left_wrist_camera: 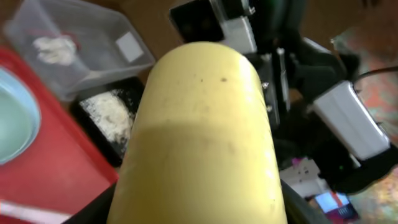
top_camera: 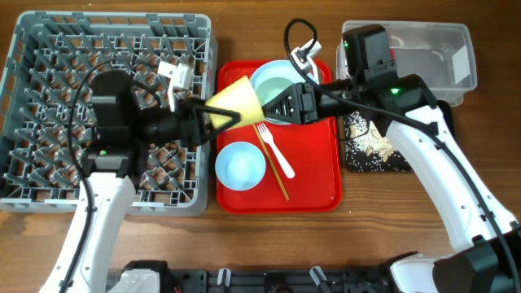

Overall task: Sort waste into correct bins and load items into the dishwasher rack
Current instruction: 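Place the yellow cup into the dish rack with the left gripper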

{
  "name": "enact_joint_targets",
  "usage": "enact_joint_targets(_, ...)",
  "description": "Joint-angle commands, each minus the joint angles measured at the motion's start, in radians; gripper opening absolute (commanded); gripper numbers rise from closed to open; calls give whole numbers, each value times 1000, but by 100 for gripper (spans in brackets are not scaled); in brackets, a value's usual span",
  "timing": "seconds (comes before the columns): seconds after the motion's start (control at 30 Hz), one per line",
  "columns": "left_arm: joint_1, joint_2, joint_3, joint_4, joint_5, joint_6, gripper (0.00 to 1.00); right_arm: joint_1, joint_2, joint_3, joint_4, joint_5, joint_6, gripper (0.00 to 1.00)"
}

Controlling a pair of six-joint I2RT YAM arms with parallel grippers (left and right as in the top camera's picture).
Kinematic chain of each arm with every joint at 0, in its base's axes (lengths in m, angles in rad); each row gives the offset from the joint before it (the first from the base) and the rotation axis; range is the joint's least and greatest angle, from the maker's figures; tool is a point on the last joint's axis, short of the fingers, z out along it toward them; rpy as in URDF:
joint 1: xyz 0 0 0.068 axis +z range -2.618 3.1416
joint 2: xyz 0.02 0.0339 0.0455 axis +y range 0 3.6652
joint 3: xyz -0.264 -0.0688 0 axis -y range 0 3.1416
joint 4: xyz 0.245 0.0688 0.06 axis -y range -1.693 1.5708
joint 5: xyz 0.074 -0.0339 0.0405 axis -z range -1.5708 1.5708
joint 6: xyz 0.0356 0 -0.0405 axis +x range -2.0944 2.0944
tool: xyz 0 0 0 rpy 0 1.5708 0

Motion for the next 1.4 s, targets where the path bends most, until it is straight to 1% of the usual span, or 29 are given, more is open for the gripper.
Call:
enact_joint_targets(0.0,55,2,3,-188,-234,232,37,-20,13,10,-1,140,16,44)
enact_joint_targets(0.1,89,-5,3,-298,-431,240,29,-30,12,10,-42,241,14,45)
enact_joint_targets(0.13,102,-14,3,-327,-475,240,23,-30,11,10,-66,294,6,44)
enact_joint_targets(0.17,116,-27,3,-352,-502,239,14,-30,11,10,-102,364,-15,43)
enact_joint_targets(0.23,148,-61,19,-417,-566,236,8,-30,11,10,-174,521,-19,43)
enact_joint_targets(0.27,165,-82,36,-465,-620,237,4,-30,11,11,-214,607,-24,43)
enact_joint_targets(0.3,186,-105,69,-545,-714,237,4,-30,6,11,-248,683,-38,42)
enact_joint_targets(0.37,212,-127,126,-663,-851,236,4,-34,-11,11,-294,800,-40,42)
enact_joint_targets(0.43,232,-126,186,-774,-983,236,4,-43,-34,11,-328,869,-50,41)
enact_joint_targets(0.47,245,-121,231,-850,-1074,236,4,-53,-50,11,-347,890,-72,42)
enact_joint_targets(0.53,261,-118,283,-935,-1172,237,4,-81,-75,11,-385,910,-92,42)
enact_joint_targets(0.63,269,-111,307,-1005,-1281,236,7,-130,-87,11,-435,913,-97,42)
enact_joint_targets(0.77,269,-37,306,-1049,-1351,236,7,-148,-86,11,-450,912,-96,42)
enact_joint_targets(0.97,269,161,306,-1050,-1359,236,5,-148,-86,10,-452,905,-95,42)
enact_joint_targets(1.1,269,275,306,-1052,-1360,236,6,-148,-86,10,-452,905,-96,42)
enact_joint_targets(1.13,269,296,306,-1049,-1359,236,8,-147,-86,10,-452,905,-96,42)
enact_joint_targets(1.17,269,312,306,-1049,-1359,236,18,-147,-86,10,-451,905,-96,42)
enact_joint_targets(1.2,269,321,306,-1048,-1359,236,34,-148,-86,10,-452,905,-96,42)
enact_joint_targets(1.23,269,330,306,-1045,-1359,236,72,-148,-86,10,-452,905,-95,42)
enact_joint_targets(1.27,269,335,306,-1041,-1359,236,100,-147,-86,10,-452,905,-96,42)
enact_joint_targets(1.37,269,333,307,-1037,-1358,236,100,-148,-87,11,-465,904,-92,43)
